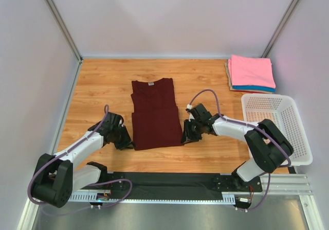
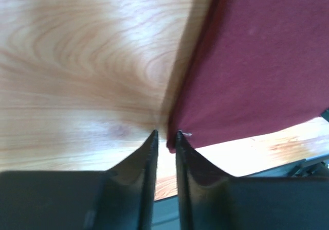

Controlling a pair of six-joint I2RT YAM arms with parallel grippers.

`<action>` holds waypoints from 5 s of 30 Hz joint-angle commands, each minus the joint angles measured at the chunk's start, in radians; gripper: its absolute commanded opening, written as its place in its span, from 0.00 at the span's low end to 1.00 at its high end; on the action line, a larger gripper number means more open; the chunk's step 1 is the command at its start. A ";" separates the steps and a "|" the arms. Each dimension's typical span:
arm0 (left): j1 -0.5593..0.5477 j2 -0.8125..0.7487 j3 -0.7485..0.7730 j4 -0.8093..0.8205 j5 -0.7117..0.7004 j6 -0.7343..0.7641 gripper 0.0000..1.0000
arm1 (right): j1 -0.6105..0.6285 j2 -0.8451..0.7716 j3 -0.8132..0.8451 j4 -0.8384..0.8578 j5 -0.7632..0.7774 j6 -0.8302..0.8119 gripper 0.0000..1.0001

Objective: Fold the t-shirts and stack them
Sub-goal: Fold the tshirt

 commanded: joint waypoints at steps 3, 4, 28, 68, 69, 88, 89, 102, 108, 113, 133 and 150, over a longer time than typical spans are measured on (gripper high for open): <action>0.002 -0.046 -0.017 -0.055 -0.016 0.016 0.29 | 0.016 -0.042 -0.038 -0.061 0.070 0.012 0.30; 0.003 -0.048 -0.017 -0.054 -0.017 0.014 0.29 | 0.019 -0.047 -0.041 -0.064 0.074 0.015 0.32; 0.002 -0.114 -0.011 -0.061 0.013 -0.006 0.00 | 0.037 -0.146 -0.067 -0.062 0.093 -0.020 0.00; -0.083 -0.112 -0.116 0.110 0.043 -0.090 0.51 | 0.071 -0.174 -0.139 0.037 0.104 0.058 0.36; -0.084 -0.105 -0.121 0.118 0.041 -0.092 0.50 | 0.068 -0.168 -0.141 0.045 0.102 0.055 0.34; -0.087 -0.125 -0.096 0.023 0.017 -0.098 0.34 | 0.069 -0.168 -0.136 0.002 0.131 0.040 0.29; -0.090 -0.126 -0.102 0.027 0.018 -0.099 0.24 | 0.068 -0.166 -0.136 0.002 0.131 0.039 0.23; -0.109 -0.279 -0.004 -0.089 0.027 -0.113 0.00 | 0.073 -0.326 -0.136 -0.084 0.127 0.034 0.00; -0.112 -0.341 0.091 -0.183 -0.005 -0.105 0.00 | 0.076 -0.441 -0.083 -0.167 0.142 0.035 0.00; -0.112 -0.315 0.187 -0.230 -0.028 -0.085 0.00 | 0.074 -0.469 0.019 -0.254 0.192 0.035 0.00; -0.046 0.073 0.730 -0.356 -0.227 0.033 0.00 | -0.036 -0.084 0.634 -0.450 0.272 -0.135 0.00; 0.110 0.482 0.963 -0.155 0.039 0.119 0.00 | -0.188 0.290 1.033 -0.400 0.085 -0.158 0.00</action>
